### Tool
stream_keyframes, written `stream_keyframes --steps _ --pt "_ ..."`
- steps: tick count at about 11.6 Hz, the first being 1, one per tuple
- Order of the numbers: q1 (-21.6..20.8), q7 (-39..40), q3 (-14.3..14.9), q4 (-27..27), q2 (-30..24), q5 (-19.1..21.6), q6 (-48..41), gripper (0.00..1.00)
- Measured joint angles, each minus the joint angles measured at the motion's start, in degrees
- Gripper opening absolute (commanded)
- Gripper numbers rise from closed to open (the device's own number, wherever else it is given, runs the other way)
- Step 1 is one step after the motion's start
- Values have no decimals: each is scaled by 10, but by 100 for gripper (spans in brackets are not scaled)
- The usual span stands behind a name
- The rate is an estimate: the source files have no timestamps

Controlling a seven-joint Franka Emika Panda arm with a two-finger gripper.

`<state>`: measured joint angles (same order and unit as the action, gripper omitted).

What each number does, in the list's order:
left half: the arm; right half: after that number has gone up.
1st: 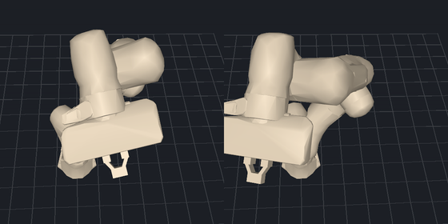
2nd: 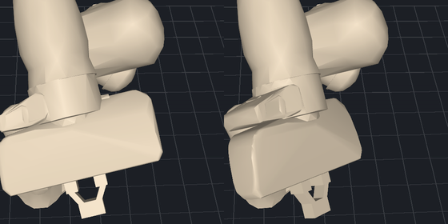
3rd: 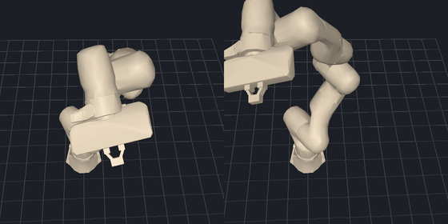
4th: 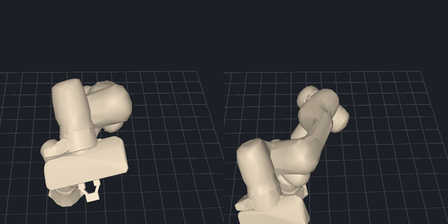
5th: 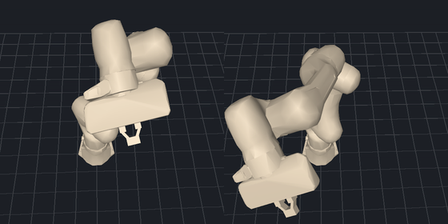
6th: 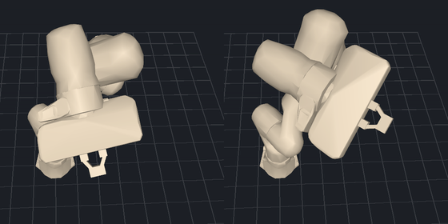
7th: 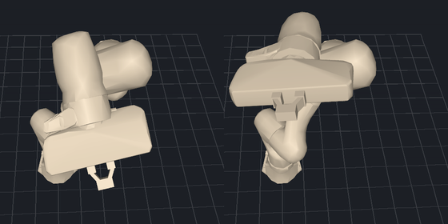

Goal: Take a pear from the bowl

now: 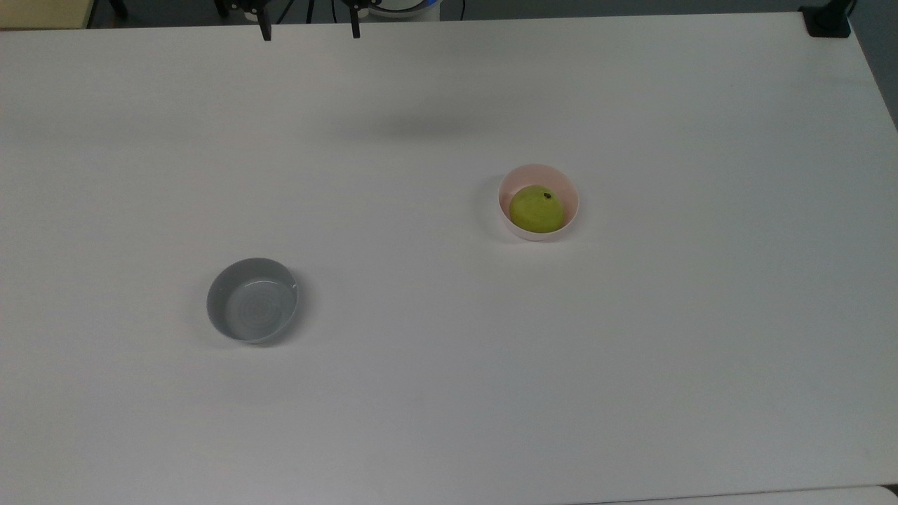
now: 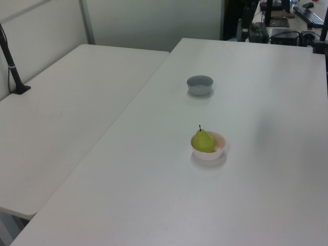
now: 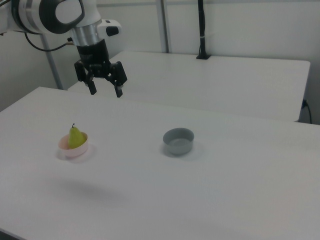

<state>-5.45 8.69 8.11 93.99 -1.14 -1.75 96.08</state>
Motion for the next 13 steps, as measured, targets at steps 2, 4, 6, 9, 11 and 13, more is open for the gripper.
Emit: stream_keyframes --steps 2,4,6,9,11,13 --pt "0 0 0 0 0 0 0 100" --pt "-1 0 0 0 0 0 0 100" --pt "-1 0 0 0 0 0 0 100" --pt "-1 0 0 0 0 0 0 100" --pt "-1 0 0 0 0 0 0 100" --pt "-7 13 -2 3 2 0 0 100"
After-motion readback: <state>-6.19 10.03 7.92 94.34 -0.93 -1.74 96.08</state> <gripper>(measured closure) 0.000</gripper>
